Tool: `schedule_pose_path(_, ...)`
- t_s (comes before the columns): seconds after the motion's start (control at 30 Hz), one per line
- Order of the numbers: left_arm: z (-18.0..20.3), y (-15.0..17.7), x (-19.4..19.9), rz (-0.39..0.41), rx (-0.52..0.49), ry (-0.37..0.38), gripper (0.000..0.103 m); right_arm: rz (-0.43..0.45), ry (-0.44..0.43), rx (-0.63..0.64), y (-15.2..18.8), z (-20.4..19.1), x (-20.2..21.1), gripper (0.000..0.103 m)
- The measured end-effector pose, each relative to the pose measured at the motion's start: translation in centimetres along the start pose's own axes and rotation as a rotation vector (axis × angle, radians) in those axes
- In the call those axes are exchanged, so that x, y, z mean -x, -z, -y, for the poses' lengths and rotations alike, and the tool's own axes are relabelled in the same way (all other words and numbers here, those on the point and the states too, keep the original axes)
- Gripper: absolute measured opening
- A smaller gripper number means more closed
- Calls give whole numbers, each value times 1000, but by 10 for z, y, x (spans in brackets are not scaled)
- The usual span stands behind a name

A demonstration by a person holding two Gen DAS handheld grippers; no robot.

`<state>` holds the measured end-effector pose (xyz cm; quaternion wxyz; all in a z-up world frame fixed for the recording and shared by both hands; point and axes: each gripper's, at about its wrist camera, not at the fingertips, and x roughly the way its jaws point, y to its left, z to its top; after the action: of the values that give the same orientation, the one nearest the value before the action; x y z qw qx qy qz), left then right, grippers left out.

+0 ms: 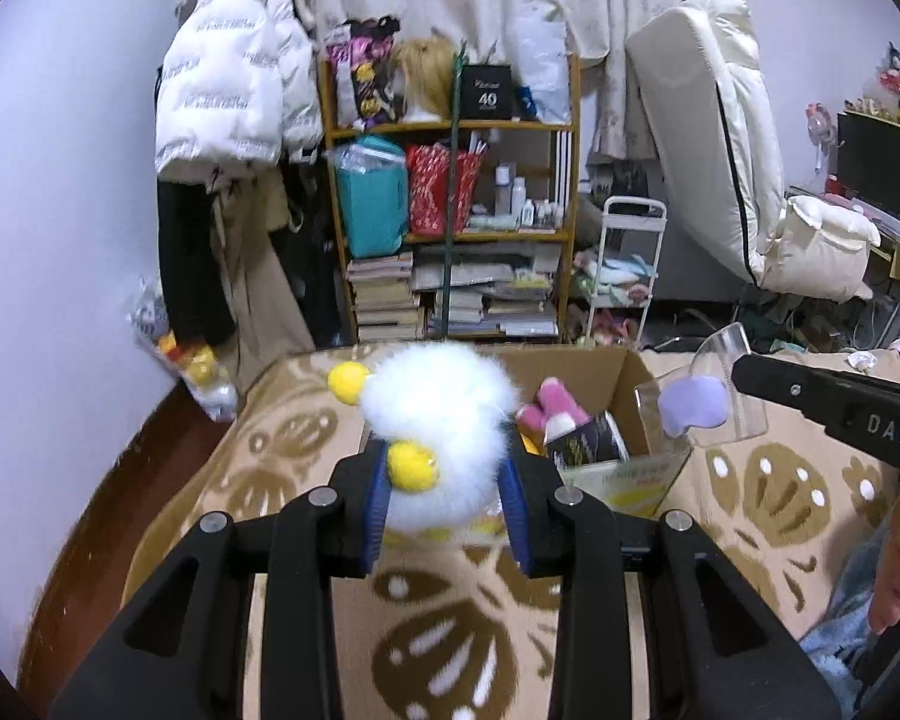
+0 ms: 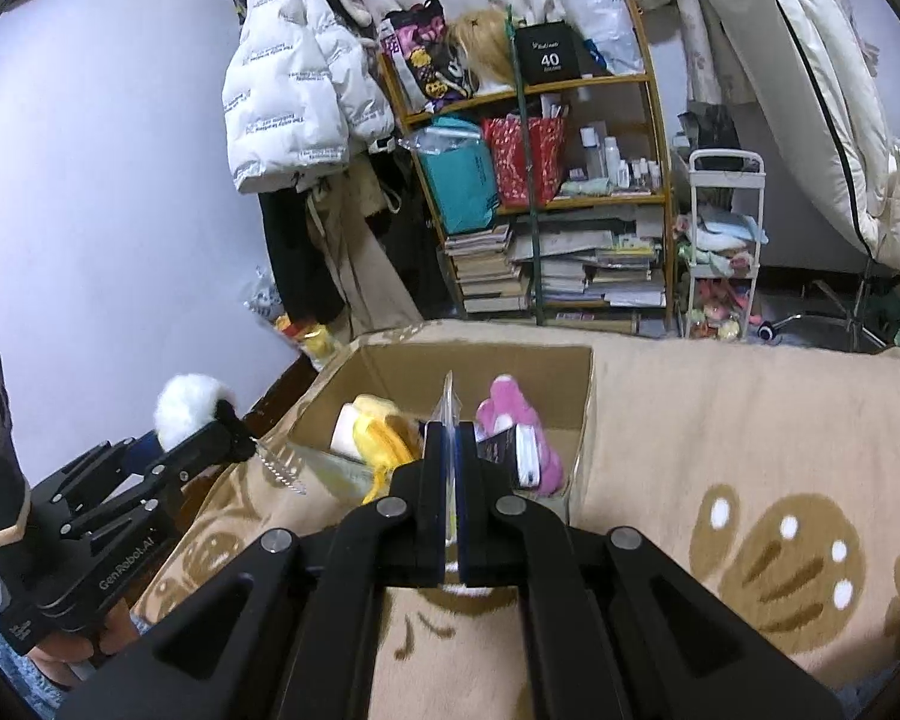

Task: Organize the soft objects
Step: 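Carry the pompom with the left tool while the right tool carries the clear bag over the box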

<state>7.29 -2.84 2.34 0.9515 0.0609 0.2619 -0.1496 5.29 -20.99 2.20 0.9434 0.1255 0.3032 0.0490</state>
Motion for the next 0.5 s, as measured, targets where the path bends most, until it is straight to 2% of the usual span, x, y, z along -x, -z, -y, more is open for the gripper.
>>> schedule_pose_path(0.2, 7, -15, -18, 43, -47, 11, 32, 38, 15, 6, -11, 6, -16, 3)
schedule_pose_path(0.4, 9, -20, -44, 39, -79, 5, 32, 53, 31, 14, -15, 12, -37, 3)
schedule_pose_path(0.5, 3, -19, -54, 31, -60, 4, 32, 46, 34, 14, -13, 15, -47, 3)
